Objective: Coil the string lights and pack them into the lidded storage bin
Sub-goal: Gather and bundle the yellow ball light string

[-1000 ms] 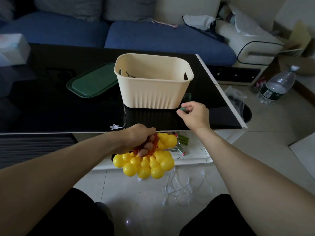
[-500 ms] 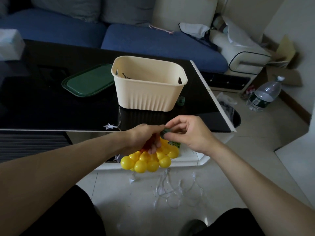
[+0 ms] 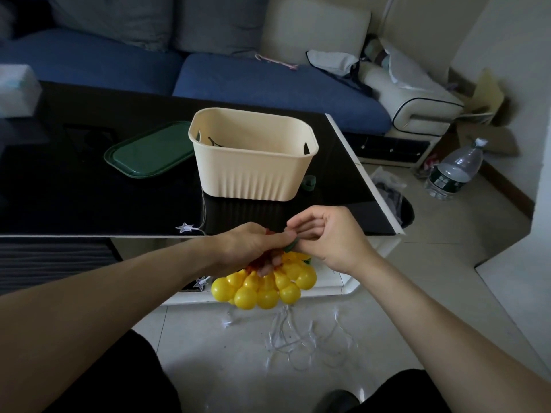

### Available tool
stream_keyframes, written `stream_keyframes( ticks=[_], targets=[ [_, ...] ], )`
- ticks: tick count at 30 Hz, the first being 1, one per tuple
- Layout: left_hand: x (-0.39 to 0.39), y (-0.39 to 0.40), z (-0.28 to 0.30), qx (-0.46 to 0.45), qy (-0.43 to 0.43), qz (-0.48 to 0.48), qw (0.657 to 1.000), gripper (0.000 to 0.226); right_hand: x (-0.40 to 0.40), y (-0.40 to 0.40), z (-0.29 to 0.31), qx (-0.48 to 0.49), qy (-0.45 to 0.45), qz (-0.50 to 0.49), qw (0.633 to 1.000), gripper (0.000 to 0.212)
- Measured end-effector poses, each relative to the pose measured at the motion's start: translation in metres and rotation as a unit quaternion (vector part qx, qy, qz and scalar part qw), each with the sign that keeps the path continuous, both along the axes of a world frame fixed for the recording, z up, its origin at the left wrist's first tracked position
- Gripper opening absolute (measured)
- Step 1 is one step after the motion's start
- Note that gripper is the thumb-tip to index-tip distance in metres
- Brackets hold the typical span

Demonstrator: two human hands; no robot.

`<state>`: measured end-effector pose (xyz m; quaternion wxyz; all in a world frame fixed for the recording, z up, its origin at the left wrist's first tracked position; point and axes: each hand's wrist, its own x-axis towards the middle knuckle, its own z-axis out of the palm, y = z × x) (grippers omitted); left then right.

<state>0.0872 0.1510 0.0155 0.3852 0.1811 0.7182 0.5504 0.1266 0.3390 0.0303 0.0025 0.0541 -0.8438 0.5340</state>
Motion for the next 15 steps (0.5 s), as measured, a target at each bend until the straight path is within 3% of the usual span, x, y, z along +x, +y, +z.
stream_keyframes(
  ticks=[6, 10, 13, 15],
  targets=[
    [-0.003, -0.006, 0.002, 0.018, 0.026, -0.022, 0.999, 0.040, 0.000, 0.007, 0.002, 0.024, -0.046, 0.032, 0.998, 0.031],
    [-0.004, -0.012, 0.005, 0.027, 0.026, -0.030, 0.999, 0.033, 0.002, 0.011, 0.003, -0.044, -0.067, 0.028, 0.996, 0.026],
    [-0.005, -0.013, 0.004, 0.038, 0.020, -0.036, 0.998, 0.030, 0.005, 0.010, 0.003, -0.061, -0.103, 0.081, 0.989, 0.042],
    [-0.004, -0.013, 0.005, 0.034, 0.023, -0.037, 0.998, 0.029, 0.006, 0.010, 0.002, -0.048, -0.103, 0.095, 0.989, 0.039]
  ],
)
